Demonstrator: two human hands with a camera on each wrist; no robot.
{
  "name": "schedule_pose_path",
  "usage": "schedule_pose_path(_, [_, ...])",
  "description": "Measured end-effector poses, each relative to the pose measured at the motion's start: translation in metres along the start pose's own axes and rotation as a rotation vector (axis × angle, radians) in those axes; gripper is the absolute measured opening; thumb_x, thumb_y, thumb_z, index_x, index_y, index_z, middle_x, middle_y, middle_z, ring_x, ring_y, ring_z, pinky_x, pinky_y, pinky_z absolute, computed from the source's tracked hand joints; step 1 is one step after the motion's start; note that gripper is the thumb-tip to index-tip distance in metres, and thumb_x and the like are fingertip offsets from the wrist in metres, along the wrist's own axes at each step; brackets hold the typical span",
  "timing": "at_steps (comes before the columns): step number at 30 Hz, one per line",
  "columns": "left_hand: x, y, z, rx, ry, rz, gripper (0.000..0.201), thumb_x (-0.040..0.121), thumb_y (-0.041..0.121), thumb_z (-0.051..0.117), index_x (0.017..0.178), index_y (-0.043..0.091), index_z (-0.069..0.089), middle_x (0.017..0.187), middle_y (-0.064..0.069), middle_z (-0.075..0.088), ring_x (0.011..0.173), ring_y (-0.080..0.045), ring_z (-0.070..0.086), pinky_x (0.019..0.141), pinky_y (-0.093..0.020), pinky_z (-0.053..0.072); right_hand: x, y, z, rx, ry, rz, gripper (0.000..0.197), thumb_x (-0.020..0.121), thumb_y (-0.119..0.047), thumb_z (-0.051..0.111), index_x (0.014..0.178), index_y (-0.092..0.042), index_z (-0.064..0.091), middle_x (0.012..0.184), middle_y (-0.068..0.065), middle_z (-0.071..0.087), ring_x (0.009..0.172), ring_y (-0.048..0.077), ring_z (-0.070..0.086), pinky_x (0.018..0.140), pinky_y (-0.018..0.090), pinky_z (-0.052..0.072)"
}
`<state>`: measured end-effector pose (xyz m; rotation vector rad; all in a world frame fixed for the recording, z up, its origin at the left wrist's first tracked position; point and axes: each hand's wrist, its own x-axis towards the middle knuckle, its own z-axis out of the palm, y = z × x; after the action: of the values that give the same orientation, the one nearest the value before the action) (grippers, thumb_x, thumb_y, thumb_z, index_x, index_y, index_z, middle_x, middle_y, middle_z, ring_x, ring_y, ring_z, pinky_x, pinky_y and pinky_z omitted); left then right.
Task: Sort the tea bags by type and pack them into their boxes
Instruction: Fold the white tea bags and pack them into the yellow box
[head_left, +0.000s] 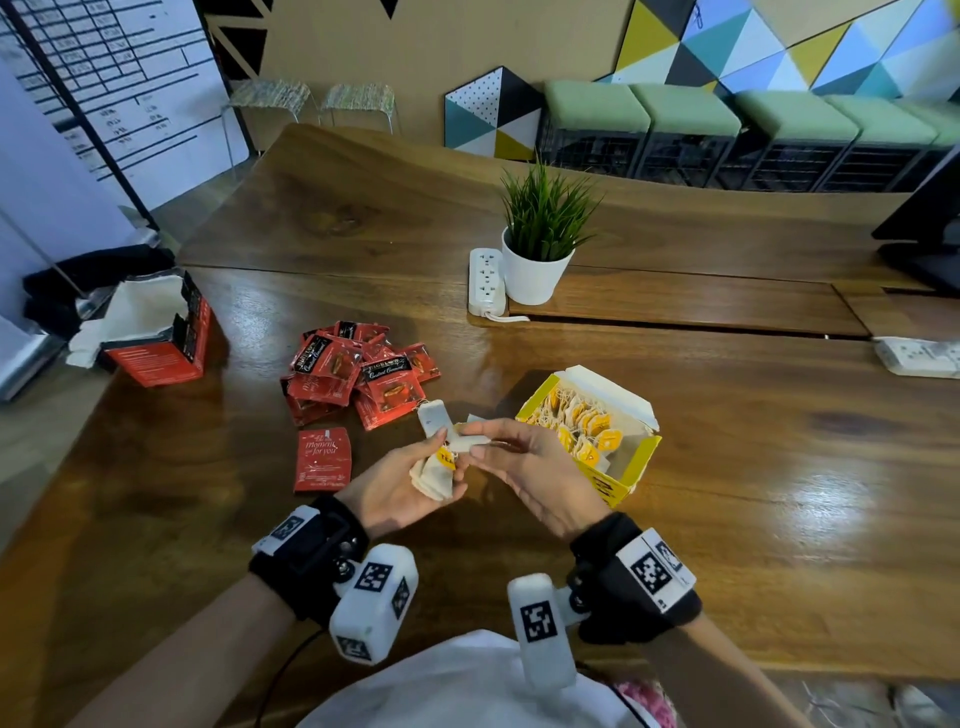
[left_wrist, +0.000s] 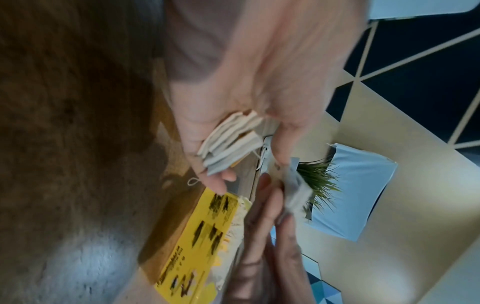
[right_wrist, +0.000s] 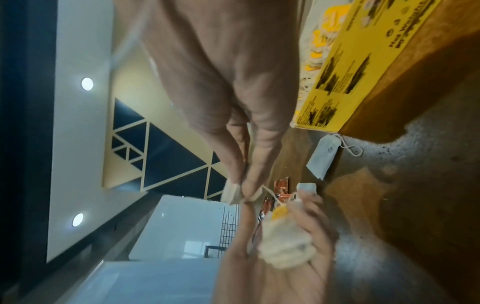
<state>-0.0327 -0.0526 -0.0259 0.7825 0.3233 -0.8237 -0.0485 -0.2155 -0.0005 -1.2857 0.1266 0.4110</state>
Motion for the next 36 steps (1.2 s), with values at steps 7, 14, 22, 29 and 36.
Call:
schedule_pose_path(7, [0.007, -0.004, 0.017, -0.089, -0.006, 0.058, 0.047, 0.094, 0.044, 0.032, 0.098, 0.010, 0.064, 0.085, -0.003, 0.061, 0.073, -0.010, 0.053, 0.066, -0.022, 0.046, 0.004, 0.006, 0.007, -0.829, 0.174, -0.293, 0.017, 0.084, -0.008, 0.065, 0.100, -0.012, 0.067, 0.095, -0.005, 0.066, 0.086, 0.004, 0.056, 0.072, 0.000, 0.038])
schedule_pose_path(14, [0.012, -0.003, 0.023, -0.138, 0.019, 0.053, 0.057, 0.098, 0.044, 0.027, 0.093, 0.005, 0.069, 0.089, -0.007, 0.066, 0.075, -0.013, 0.056, 0.069, -0.024, 0.049, 0.001, -0.004, 0.003, -0.721, 0.129, -0.246, 0.012, 0.085, -0.012, 0.065, 0.096, -0.009, 0.067, 0.092, 0.000, 0.065, 0.083, 0.004, 0.057, 0.069, 0.004, 0.040])
schedule_pose_path(22, [0.023, -0.005, 0.018, -0.114, 0.011, 0.023, 0.045, 0.087, 0.045, 0.040, 0.107, 0.007, 0.052, 0.089, -0.006, 0.056, 0.077, -0.013, 0.052, 0.063, -0.022, 0.038, -0.006, 0.003, -0.003, -1.302, 0.085, -0.432, 0.037, 0.083, -0.021, 0.067, 0.118, -0.014, 0.058, 0.135, 0.001, 0.041, 0.126, 0.014, 0.032, 0.100, 0.015, 0.021])
schedule_pose_path(29, [0.025, -0.006, 0.024, -0.112, -0.011, 0.060, 0.042, 0.092, 0.043, 0.034, 0.099, 0.006, 0.054, 0.086, -0.007, 0.057, 0.076, -0.013, 0.057, 0.071, -0.024, 0.045, -0.008, 0.006, 0.000, -1.319, 0.117, -0.573, 0.008, 0.086, -0.014, 0.061, 0.093, -0.012, 0.059, 0.096, 0.001, 0.057, 0.091, 0.014, 0.044, 0.076, 0.026, 0.042])
schedule_pose_path(36, [0.024, -0.010, 0.027, -0.104, 0.019, 0.052, 0.039, 0.100, 0.033, 0.025, 0.092, 0.010, 0.054, 0.069, -0.003, 0.063, 0.064, -0.011, 0.061, 0.062, -0.022, 0.048, -0.007, 0.005, 0.001, -1.364, 0.095, -0.504, 0.027, 0.087, -0.020, 0.062, 0.112, -0.013, 0.054, 0.101, 0.000, 0.054, 0.094, 0.014, 0.044, 0.078, 0.022, 0.036])
